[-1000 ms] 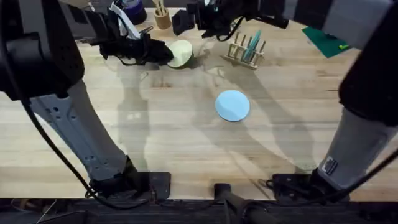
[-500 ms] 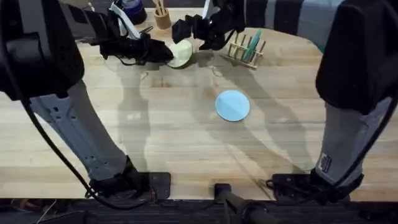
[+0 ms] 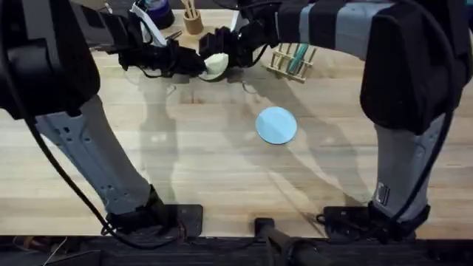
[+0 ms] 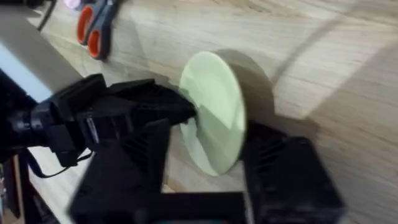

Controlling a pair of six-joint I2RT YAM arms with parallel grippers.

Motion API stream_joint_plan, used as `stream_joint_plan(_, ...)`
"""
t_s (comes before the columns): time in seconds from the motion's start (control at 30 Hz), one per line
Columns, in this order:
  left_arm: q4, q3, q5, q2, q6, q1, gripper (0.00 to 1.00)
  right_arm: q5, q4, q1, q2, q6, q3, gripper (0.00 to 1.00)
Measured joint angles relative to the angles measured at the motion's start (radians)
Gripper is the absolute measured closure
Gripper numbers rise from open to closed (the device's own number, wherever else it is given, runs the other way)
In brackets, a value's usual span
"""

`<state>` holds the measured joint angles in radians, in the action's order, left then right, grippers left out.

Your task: Pick up the plates from the table one by one and place each into a slot on the dish rack.

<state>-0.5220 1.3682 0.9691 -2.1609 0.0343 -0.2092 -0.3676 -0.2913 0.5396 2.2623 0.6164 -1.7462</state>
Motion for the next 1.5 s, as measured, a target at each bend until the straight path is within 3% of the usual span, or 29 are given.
stream_joint_plan(0.1, -0.001, 0.000, 0.002, 0.000, 0.000, -0.002, 0.960, 0.010, -0.008, -0.005, 0.000, 0.005, 0.000, 0.647)
stream_joint_plan(0.17, -0.001, 0.000, 0.005, 0.000, 0.000, -0.005, 0.960, 0.014, -0.009, -0.014, 0.000, 0.009, 0.000, 0.818)
stream_joint_plan(0.3, -0.001, 0.002, 0.011, 0.000, 0.000, -0.008, 0.960, 0.003, -0.002, -0.018, 0.000, 0.013, -0.003, 0.959)
stream_joint_plan(0.8, -0.023, 0.004, -0.015, 0.010, 0.000, -0.010, 0.960, 0.004, -0.009, -0.017, -0.007, 0.004, -0.007, 0.971)
stream_joint_plan(1.0, -0.076, -0.007, -0.186, 0.084, -0.004, 0.011, 0.960, 0.088, -0.106, 0.005, -0.089, -0.049, -0.007, 0.970)
stream_joint_plan(1.2, -0.136, -0.014, -0.331, 0.246, -0.010, 0.049, 0.959, 0.161, -0.226, -0.007, -0.215, -0.091, -0.007, 0.970)
stream_joint_plan(1.5, -0.243, -0.014, -0.520, 0.544, -0.049, 0.177, 0.960, 0.314, -0.478, -0.023, -0.389, -0.106, -0.007, 0.970)
